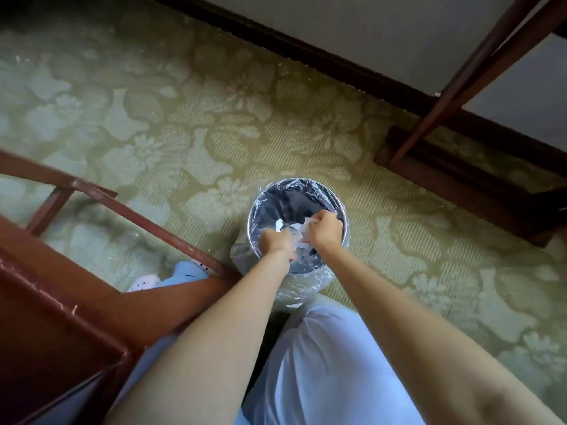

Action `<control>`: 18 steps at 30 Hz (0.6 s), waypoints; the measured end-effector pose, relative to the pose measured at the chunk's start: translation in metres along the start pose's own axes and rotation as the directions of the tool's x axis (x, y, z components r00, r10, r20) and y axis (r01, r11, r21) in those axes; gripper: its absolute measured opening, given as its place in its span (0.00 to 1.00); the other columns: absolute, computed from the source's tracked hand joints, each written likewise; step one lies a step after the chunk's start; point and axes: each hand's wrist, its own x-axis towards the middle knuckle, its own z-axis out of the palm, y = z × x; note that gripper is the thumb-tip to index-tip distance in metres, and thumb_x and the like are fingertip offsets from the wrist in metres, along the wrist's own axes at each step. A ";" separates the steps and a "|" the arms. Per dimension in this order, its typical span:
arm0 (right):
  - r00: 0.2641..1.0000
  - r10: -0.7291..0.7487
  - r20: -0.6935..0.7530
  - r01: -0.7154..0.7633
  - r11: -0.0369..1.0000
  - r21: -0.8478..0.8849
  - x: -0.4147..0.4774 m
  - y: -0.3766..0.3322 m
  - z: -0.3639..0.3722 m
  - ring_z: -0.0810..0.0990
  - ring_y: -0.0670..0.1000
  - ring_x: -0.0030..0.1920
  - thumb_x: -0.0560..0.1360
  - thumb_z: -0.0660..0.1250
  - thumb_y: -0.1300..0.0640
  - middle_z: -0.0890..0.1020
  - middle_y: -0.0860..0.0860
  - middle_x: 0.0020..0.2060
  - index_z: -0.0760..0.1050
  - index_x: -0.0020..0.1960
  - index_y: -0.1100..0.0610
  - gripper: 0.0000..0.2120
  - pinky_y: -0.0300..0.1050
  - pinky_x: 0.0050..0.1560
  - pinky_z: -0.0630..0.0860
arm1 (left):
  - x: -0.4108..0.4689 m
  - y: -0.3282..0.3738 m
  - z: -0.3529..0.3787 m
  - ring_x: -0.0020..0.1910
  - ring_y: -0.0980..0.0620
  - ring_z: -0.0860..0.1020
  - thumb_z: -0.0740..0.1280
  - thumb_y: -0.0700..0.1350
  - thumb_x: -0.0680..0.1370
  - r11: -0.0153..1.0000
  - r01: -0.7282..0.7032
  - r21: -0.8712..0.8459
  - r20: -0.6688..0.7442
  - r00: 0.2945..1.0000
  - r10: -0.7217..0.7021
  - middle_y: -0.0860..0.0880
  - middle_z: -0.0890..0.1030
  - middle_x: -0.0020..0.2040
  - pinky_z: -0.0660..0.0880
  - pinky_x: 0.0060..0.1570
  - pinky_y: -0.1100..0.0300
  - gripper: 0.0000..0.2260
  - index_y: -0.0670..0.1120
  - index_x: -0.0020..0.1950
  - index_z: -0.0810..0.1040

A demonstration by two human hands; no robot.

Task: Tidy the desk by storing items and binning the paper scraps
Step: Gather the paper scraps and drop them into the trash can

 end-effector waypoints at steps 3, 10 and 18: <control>1.000 0.002 0.011 -0.002 0.999 -0.054 0.005 0.001 0.006 0.77 0.62 0.55 0.77 0.52 0.67 0.78 0.63 0.55 0.72 0.57 0.65 0.14 0.50 0.52 0.74 | 0.011 0.001 0.003 0.25 0.51 0.66 0.58 0.32 0.77 0.996 0.048 -0.070 0.005 0.999 -0.048 0.35 0.77 0.61 0.59 0.13 0.70 0.17 0.36 0.66 0.69; 0.997 0.003 0.083 0.009 0.991 -0.136 0.013 -0.002 0.009 0.75 0.64 0.59 0.78 0.51 0.68 0.75 0.64 0.60 0.64 0.65 0.65 0.16 0.54 0.56 0.72 | 0.018 -0.002 0.008 0.42 0.46 0.77 0.59 0.31 0.77 0.963 0.150 -0.225 0.115 0.985 -0.126 0.39 0.77 0.58 0.79 0.43 0.56 0.16 0.40 0.63 0.70; 0.992 -0.051 0.112 0.075 0.973 -0.219 -0.010 -0.007 -0.011 0.75 0.63 0.58 0.76 0.52 0.71 0.74 0.64 0.60 0.63 0.67 0.64 0.20 0.54 0.55 0.73 | -0.016 0.011 -0.014 0.59 0.43 0.74 0.51 0.30 0.78 0.996 0.014 -0.093 0.085 0.996 -0.006 0.43 0.68 0.69 0.73 0.62 0.52 0.22 0.42 0.71 0.64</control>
